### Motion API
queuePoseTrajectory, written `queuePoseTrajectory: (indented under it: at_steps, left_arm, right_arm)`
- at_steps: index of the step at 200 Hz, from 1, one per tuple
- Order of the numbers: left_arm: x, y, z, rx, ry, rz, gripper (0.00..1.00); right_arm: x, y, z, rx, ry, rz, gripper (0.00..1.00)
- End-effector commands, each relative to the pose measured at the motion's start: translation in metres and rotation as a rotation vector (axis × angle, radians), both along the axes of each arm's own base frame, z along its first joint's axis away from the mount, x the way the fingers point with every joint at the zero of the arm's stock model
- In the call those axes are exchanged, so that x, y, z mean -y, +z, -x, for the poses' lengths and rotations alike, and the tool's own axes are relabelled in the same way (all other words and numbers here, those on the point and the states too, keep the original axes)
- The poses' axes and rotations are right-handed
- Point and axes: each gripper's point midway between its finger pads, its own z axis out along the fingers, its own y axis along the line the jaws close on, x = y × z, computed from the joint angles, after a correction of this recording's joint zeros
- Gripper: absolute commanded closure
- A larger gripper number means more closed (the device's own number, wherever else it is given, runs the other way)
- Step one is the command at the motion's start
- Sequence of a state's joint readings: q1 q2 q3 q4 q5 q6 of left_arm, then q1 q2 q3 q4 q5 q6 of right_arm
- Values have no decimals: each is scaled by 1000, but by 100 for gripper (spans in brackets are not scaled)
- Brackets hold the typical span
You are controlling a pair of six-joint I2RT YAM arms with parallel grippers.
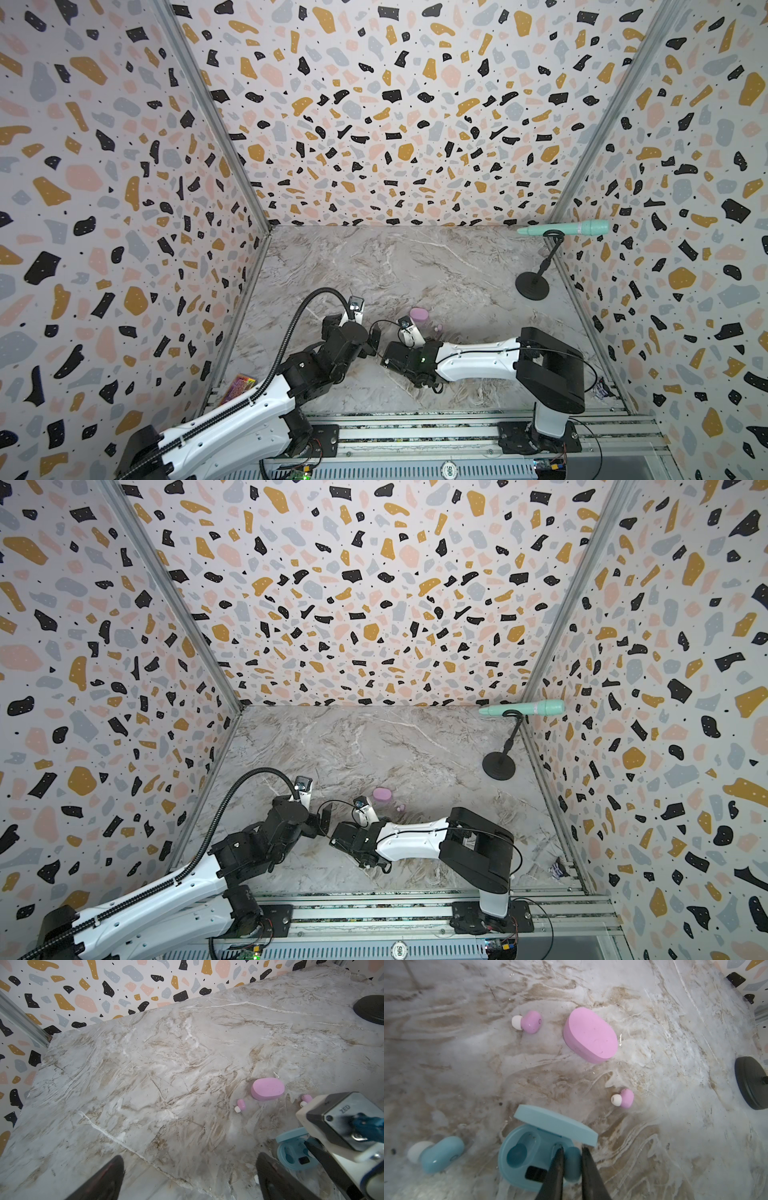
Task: Insert the wireless bluetooth earbuds into the charging case
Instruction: 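Push the light-blue earbud down into the case slot with the right gripper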
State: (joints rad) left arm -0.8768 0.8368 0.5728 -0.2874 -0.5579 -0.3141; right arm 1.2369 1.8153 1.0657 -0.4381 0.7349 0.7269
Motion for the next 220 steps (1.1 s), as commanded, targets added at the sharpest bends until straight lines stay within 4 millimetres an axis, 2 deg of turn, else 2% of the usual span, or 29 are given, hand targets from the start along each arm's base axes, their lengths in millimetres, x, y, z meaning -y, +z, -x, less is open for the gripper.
queuePoseTrajectory:
  at_steps: [1, 140, 220]
  left_arm:
    - [1, 9, -2, 21, -1, 18, 0]
    - [1, 9, -2, 21, -1, 18, 0]
    - [1, 9, -2, 20, -2, 18, 0]
  right_arm:
    - [1, 11, -3, 30, -8, 18, 83]
    - [-1, 1, 4, 43, -5, 80, 83]
    - [-4, 2, 7, 46, 0, 81, 77]
